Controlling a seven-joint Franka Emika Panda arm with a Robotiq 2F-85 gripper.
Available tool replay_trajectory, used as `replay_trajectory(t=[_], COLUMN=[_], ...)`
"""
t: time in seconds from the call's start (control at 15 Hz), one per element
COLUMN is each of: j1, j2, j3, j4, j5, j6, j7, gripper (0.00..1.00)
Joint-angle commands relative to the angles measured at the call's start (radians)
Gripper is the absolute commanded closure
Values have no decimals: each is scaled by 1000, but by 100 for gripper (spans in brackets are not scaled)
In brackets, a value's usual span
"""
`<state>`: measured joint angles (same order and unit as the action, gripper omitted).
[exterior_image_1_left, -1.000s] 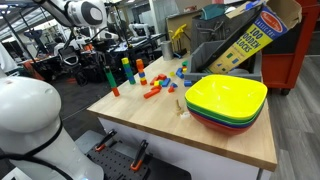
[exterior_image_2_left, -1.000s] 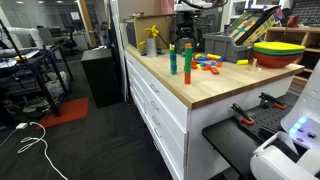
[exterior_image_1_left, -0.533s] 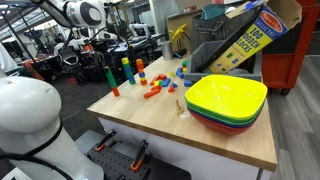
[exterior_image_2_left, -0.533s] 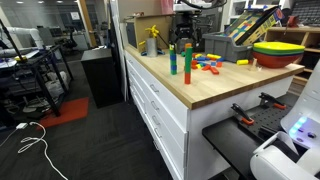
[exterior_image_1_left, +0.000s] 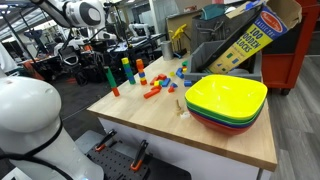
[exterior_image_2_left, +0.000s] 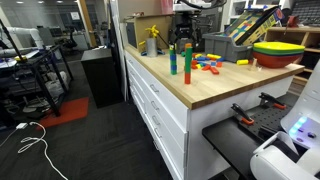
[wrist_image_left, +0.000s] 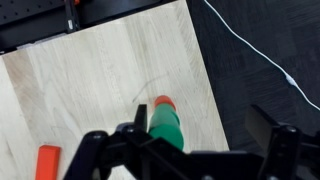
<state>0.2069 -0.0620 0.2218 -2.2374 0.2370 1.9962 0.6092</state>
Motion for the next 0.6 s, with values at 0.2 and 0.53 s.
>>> replay_trajectory(t=[0.2,0.53], j1=[2,2], j2=[-6,-4], j3=[6,6], j4=[11,16], j5=[11,9], j6=[5,3], j7=[4,4], gripper=[0,0])
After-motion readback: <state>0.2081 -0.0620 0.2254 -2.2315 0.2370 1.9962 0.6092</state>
